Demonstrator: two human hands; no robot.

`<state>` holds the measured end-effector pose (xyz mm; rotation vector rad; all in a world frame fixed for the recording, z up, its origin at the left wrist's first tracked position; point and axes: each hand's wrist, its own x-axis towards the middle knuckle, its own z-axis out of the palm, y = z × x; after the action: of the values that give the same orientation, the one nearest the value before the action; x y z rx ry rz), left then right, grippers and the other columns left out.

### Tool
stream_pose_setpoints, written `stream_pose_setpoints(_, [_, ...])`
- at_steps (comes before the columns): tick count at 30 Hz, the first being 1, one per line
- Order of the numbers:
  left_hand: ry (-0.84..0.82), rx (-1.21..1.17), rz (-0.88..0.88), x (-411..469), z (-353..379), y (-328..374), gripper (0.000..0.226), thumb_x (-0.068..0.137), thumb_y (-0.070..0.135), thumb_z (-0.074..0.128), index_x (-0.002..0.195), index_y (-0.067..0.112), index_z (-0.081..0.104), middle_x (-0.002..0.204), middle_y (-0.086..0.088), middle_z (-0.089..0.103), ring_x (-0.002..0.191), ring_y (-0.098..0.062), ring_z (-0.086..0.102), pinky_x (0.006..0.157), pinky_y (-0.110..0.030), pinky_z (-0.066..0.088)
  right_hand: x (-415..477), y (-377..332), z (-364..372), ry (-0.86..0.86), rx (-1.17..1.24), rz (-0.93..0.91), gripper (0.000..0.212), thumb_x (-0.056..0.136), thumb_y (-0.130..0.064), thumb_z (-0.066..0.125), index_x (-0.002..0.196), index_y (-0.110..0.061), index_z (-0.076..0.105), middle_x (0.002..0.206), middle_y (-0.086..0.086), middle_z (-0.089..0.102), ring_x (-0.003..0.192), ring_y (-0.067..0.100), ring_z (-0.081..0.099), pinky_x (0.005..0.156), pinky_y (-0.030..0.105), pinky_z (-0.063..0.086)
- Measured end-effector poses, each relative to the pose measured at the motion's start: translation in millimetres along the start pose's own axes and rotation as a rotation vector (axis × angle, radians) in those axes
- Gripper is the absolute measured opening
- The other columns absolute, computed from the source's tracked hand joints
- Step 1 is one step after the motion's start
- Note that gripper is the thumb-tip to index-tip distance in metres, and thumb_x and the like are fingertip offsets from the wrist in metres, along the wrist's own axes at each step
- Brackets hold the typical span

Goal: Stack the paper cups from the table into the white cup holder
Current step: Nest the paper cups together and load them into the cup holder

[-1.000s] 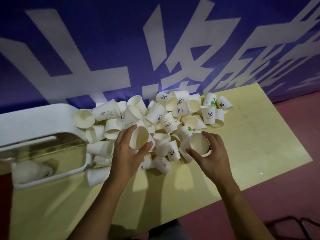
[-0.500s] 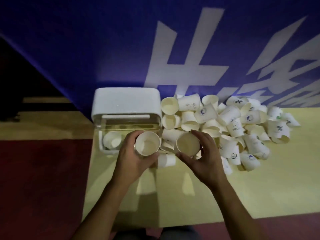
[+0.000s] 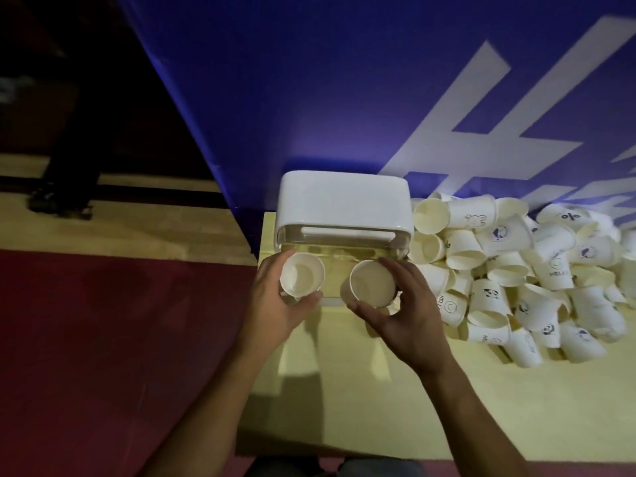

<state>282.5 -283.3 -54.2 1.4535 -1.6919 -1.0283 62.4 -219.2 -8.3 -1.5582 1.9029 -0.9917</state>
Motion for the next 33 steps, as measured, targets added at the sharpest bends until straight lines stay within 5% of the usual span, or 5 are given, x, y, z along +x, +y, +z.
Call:
stream_pose_setpoints(4, [-0.042, 0.002, -0.05, 12.5, 8.9, -12.3, 0.075, 0.07, 0.018, 0.094, 0.136, 0.014, 0.058, 0.134, 0.004, 0.06, 0.119, 0.019, 0.045, 0.095, -0.001, 0.033, 2.6, 5.2, 5.0, 0.012, -0.016, 0.037, 0.079, 0.07, -0.043, 0.092, 0.136, -0.017, 0.059, 0.13, -0.007, 0.058, 0.111, 0.01, 0.058, 0.085, 0.024, 0.049])
stream_pose_setpoints(10, [-0.108, 0.038, -0.108, 24.4, 19.2, -23.7, 0.074, 0.07, 0.025, 0.093, 0.134, 0.028, 0.057, 0.129, 0.017, 0.058, 0.111, 0.009, 0.05, 0.088, 0.0, 0.034, 1.9, 15.2, 10.3, 0.007, -0.027, 0.077, 0.079, 0.069, -0.039, 0.093, 0.137, -0.016, 0.059, 0.129, -0.007, 0.059, 0.109, 0.011, 0.057, 0.083, 0.01, 0.042])
stream_pose_setpoints(21, [-0.184, 0.303, -0.122, 42.9, 37.1, -48.1, 0.078, 0.065, 0.045, 0.093, 0.131, 0.031, 0.054, 0.13, 0.011, 0.059, 0.117, -0.014, 0.059, 0.089, -0.034, 0.053, 13.7, 10.4, 29.5, -0.039, 0.035, 0.102, 0.079, 0.068, -0.039, 0.094, 0.137, -0.021, 0.059, 0.13, -0.015, 0.054, 0.113, -0.01, 0.052, 0.083, 0.004, 0.043])
stream_pose_setpoints(29, [-0.231, 0.209, -0.196, 42.0, 34.8, -52.8, 0.078, 0.075, 0.019, 0.084, 0.145, 0.014, 0.051, 0.143, -0.006, 0.057, 0.13, -0.024, 0.055, 0.108, -0.042, 0.047, 26.9, -1.4, 64.7, -0.074, 0.065, -0.009, 0.079, 0.073, -0.043, 0.091, 0.139, -0.016, 0.057, 0.139, -0.006, 0.055, 0.128, 0.01, 0.055, 0.099, 0.033, 0.052])
stream_pose_setpoints(33, [-0.287, 0.231, -0.172, 45.7, 33.8, -70.2, 0.092, 0.067, 0.048, 0.073, 0.149, 0.02, 0.042, 0.144, 0.008, 0.052, 0.132, -0.013, 0.053, 0.111, -0.033, 0.044, 29.9, 3.0, 80.3, -0.101, 0.059, -0.024, 0.079, 0.075, -0.049, 0.087, 0.139, -0.014, 0.056, 0.138, -0.004, 0.056, 0.128, 0.01, 0.053, 0.1, 0.032, 0.051])
